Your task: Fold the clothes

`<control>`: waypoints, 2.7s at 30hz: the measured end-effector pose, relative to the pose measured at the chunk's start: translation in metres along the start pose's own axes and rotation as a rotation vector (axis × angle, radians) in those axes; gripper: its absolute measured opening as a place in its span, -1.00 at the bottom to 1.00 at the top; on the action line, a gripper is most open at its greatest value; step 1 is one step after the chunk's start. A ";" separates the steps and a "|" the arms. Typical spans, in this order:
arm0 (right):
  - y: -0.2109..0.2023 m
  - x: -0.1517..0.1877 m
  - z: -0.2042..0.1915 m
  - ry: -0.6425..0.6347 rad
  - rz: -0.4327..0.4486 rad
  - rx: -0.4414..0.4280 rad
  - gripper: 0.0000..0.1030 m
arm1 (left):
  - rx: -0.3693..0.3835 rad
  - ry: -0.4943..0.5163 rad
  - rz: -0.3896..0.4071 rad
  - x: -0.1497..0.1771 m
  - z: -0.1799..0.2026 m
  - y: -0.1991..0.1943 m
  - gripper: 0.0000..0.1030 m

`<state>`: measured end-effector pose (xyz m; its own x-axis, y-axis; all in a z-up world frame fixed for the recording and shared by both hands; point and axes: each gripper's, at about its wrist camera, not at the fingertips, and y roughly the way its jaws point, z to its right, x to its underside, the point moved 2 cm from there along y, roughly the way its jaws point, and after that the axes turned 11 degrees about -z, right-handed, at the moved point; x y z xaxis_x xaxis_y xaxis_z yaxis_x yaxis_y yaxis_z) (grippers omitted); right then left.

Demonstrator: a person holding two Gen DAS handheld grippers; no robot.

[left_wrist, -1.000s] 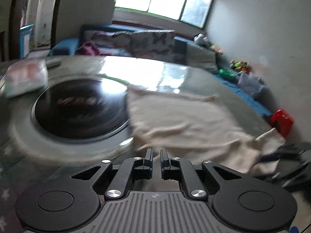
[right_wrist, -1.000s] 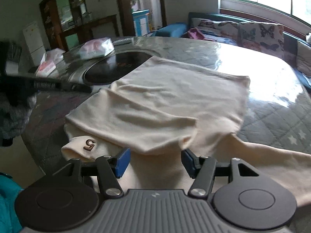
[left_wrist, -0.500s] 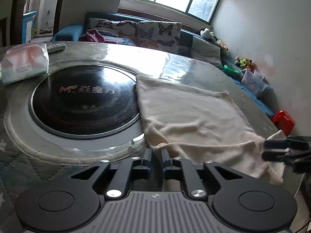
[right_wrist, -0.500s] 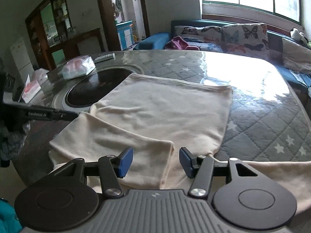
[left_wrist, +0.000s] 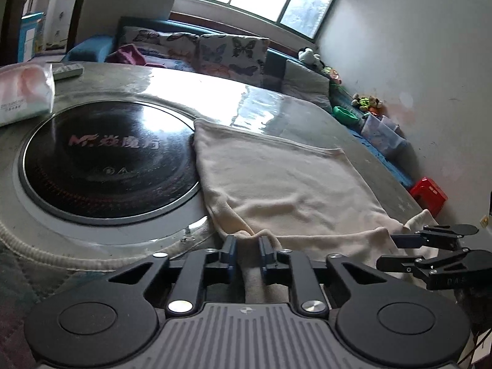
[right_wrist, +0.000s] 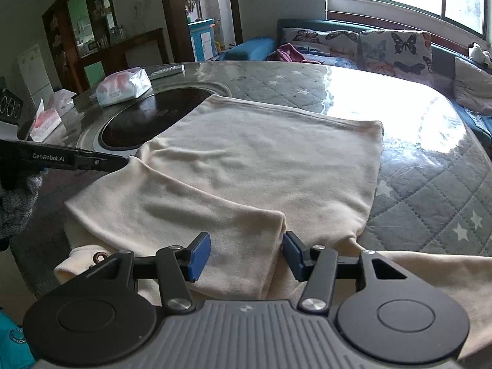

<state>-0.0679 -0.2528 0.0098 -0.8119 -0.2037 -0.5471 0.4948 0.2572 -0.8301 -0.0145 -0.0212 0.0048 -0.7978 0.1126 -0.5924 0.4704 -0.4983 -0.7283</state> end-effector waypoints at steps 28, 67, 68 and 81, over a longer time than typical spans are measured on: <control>-0.001 -0.003 0.003 0.018 0.026 0.105 -0.91 | -0.181 0.141 0.032 0.001 0.020 0.003 -0.95; -0.080 0.097 0.169 0.540 0.139 0.500 -0.48 | -0.012 0.368 -0.010 0.011 0.122 0.018 -0.63; -0.080 0.100 0.175 0.563 0.145 0.494 -0.47 | -0.011 0.375 -0.013 0.012 0.125 0.020 -0.60; -0.082 0.110 0.188 0.601 0.193 0.468 -0.85 | 0.019 0.427 -0.062 0.018 0.156 0.042 -0.43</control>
<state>-0.1395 -0.4737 -0.0030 -0.6608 0.3841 -0.6449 0.6148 -0.2158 -0.7585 -0.0677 -0.1738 0.0176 -0.5950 0.4862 -0.6400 0.4162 -0.4948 -0.7629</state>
